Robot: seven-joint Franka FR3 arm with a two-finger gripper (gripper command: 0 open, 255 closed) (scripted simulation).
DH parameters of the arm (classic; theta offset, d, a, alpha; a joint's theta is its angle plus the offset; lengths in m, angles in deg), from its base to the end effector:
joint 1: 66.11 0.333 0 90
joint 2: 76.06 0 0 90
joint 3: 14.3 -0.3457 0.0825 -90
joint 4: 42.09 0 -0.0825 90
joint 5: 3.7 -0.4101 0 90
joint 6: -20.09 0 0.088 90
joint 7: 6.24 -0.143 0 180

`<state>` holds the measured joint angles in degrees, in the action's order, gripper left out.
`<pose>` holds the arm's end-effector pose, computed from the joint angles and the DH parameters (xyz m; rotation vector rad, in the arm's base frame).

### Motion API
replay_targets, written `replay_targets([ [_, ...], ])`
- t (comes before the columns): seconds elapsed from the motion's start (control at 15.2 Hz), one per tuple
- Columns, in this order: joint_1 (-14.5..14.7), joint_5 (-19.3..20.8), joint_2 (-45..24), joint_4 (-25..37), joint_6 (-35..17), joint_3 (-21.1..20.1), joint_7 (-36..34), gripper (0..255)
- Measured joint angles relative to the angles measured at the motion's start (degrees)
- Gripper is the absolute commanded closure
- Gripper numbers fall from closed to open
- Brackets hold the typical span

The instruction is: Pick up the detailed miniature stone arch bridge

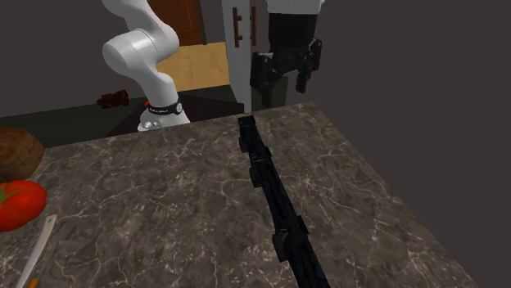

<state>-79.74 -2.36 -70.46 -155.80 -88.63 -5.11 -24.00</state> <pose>0.5084 -0.2189 0.4933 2.9444 -1.0751 0.0144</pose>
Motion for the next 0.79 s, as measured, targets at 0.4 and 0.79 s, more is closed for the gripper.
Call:
replay_targets([
  [0.4, -3.31, -2.03, -10.07, 6.77, -0.84, 3.4, -1.24, 0],
  [0.79, -7.08, -4.86, -19.99, 14.31, -0.54, 6.2, -2.25, 0],
])
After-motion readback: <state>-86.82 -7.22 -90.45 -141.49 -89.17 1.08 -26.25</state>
